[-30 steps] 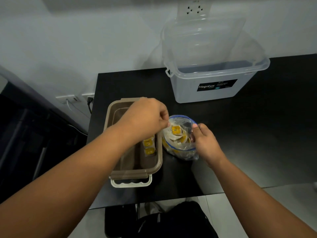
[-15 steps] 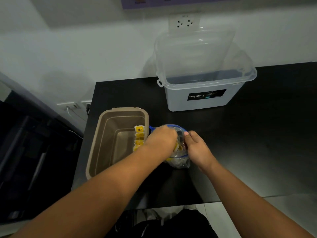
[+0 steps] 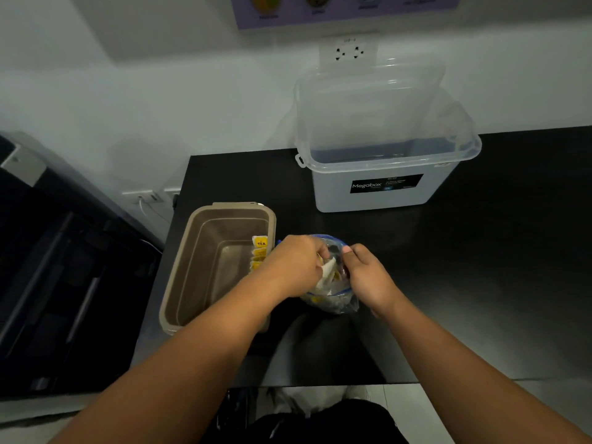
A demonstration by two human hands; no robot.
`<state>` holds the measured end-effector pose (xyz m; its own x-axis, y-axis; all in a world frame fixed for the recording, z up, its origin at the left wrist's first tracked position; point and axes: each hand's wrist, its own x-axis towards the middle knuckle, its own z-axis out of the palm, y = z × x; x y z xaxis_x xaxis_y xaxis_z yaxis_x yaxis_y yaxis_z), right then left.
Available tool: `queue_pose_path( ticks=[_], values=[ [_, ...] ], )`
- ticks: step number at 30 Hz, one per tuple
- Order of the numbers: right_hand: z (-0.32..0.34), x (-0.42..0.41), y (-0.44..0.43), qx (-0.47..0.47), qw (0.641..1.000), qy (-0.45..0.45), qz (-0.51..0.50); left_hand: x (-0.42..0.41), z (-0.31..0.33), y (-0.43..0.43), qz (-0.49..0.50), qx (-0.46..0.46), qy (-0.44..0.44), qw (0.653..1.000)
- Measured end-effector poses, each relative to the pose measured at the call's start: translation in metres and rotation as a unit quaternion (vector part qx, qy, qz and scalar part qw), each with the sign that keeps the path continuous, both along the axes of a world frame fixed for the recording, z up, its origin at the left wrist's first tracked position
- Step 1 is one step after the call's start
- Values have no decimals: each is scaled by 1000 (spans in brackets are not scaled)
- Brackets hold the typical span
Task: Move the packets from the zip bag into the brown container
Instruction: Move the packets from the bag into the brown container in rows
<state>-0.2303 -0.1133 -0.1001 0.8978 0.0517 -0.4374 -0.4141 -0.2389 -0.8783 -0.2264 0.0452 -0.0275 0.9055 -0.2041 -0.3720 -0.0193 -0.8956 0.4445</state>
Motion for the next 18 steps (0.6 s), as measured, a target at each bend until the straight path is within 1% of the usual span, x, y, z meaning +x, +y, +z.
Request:
queue_pose_path(
  ticks=[2,4,6,9,12,14,15,18],
  values=[
    [2,0,-1,14,1000,9,0,-3,-4,-4,-8,16,33,999],
    [3,0,-2,29,999,19,4,-5,-9,-11,-19,43,39,998],
    [5,0,-2,31,999,25,9,-9,-15,-14,-17,64,16,998],
    [6,-1,-1,30,999,26,7,-13,-20,-18,0,56,-46,997],
    [8,-2,-2,22,999,30,4,-15,-18,-16,47,22,-59,997],
    [10,-1,-3,12,999,31,11,-15,-16,-11,63,1,-91,994],
    [11,-1,-3,5,999,28,13,-15,-14,-8,70,-19,-110,991],
    [12,-1,-1,-6,1000,11,11,-17,-6,3,103,-116,-153,976]
  ],
)
